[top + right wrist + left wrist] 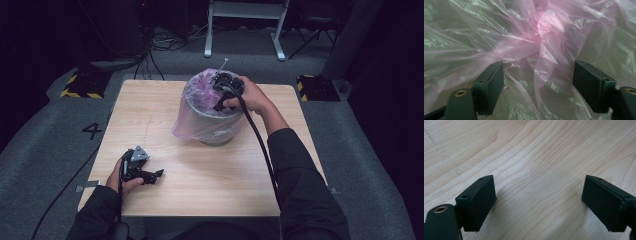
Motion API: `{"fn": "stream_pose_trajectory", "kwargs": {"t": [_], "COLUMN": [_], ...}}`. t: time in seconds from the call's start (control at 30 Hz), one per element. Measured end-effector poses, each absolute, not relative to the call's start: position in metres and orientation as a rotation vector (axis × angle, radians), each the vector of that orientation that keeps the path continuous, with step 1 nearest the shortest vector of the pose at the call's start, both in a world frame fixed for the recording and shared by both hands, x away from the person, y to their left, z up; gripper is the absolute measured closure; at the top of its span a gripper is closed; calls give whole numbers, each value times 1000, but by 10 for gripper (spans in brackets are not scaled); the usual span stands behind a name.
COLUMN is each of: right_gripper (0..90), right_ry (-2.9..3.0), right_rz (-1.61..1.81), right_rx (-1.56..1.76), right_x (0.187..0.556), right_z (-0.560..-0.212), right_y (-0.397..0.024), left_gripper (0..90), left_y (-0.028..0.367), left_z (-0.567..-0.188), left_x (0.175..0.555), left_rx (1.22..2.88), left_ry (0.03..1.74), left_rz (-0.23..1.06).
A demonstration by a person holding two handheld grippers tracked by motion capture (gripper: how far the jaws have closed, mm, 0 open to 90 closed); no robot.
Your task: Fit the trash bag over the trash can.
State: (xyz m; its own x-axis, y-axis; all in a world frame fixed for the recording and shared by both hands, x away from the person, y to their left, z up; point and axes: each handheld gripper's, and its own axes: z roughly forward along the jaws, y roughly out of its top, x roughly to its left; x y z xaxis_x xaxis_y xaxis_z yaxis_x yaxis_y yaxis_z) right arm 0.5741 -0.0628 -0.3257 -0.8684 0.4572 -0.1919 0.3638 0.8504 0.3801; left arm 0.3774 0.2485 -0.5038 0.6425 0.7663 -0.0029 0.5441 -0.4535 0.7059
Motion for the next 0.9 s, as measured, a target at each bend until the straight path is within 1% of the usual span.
{"fn": "stream_pose_trajectory", "kwargs": {"t": [0.3,0.53,0.63,0.9], "right_gripper": [218,218,248,235], "right_ry": [2766,2746,2723,2678], "right_rz": [373,399,436,515], "right_rx": [616,640,654,681], "right_x": [575,574,573,570], "right_z": [-329,-328,-326,-324], "right_y": [-56,-58,-59,-64], "left_gripper": [119,120,120,119], "left_y": [248,248,248,248], "left_z": [-504,-504,-504,-504], "left_x": [377,377,377,377], "left_rx": [2171,2171,2171,2172], "left_ry": [1017,1016,1016,1016], "left_rz": [416,416,416,416]}}
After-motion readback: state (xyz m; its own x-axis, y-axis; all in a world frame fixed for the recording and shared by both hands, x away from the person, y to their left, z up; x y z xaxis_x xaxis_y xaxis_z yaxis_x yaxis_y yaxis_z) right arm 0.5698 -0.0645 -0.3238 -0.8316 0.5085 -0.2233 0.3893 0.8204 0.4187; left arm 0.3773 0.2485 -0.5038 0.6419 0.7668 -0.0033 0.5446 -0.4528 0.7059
